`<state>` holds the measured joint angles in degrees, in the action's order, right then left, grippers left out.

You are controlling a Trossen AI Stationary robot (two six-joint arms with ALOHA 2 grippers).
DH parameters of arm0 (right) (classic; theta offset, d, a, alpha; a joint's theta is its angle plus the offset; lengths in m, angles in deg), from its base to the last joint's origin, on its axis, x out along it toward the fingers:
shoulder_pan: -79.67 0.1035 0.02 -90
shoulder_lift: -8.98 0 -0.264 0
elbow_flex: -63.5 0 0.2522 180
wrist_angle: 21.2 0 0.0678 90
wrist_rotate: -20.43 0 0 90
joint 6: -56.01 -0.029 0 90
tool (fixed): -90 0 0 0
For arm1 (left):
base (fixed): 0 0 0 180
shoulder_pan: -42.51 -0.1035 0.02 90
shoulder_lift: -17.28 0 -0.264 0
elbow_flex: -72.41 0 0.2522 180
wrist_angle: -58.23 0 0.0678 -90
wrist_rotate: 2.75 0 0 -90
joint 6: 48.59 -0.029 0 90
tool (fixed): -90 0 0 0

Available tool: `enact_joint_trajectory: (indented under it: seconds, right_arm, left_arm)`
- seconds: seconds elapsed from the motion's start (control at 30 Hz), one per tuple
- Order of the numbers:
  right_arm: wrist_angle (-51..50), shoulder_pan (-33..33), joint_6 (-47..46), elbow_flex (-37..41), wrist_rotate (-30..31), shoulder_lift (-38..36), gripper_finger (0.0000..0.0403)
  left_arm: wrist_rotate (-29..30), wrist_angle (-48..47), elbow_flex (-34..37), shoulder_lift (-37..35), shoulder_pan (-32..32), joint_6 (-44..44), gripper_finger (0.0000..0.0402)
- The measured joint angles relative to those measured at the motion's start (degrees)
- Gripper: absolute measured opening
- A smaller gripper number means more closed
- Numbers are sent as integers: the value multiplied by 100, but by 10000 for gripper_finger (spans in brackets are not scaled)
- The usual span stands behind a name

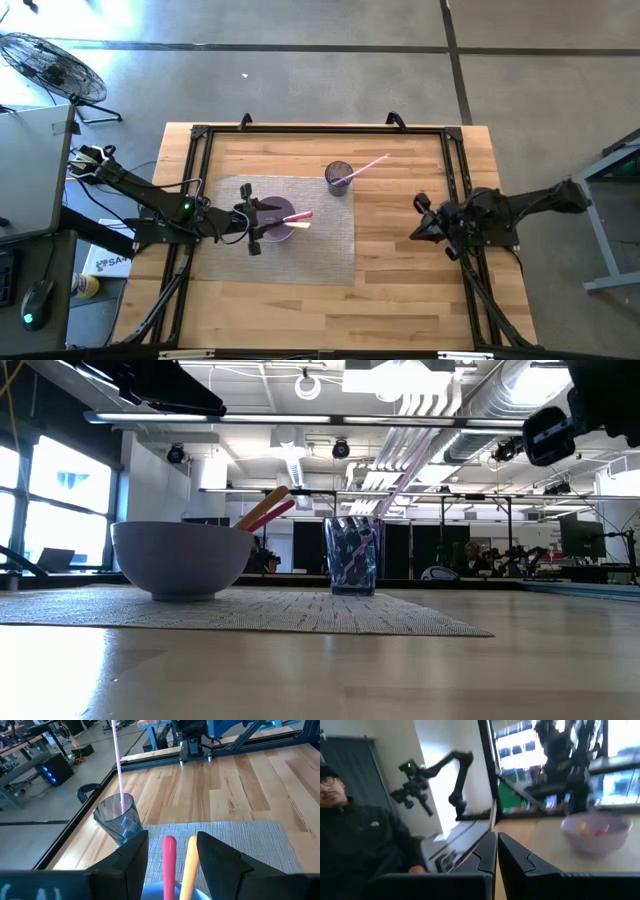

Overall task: Pick & Place Utensil
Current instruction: Return to Home Position

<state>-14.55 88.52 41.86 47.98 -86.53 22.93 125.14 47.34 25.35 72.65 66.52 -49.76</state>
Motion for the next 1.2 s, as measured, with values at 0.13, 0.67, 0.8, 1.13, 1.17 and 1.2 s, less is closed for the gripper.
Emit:
enact_joint_trajectory:
  seconds: [0.13,0.67,0.8,1.13,1.17,1.2]
  right_arm:
    - [-292,-307,473,-8,46,-343,6]
    - [-833,-709,562,118,799,-766,1]
    - [-1056,-656,776,119,1414,-721,3]
    - [-1165,-657,1072,120,1494,-723,8]
    - [-1166,-657,1107,120,1494,-723,8]
    - [-1163,-657,1111,120,1494,-723,8]
  left_arm:
    - [0,0,0,0,0,1,166]
    - [0,0,0,0,0,1,166]
    - [0,0,0,0,0,1,166]
    - [0,-2,0,0,0,1,166]
    - [0,-2,0,0,0,1,166]
    - [0,0,0,0,0,1,166]
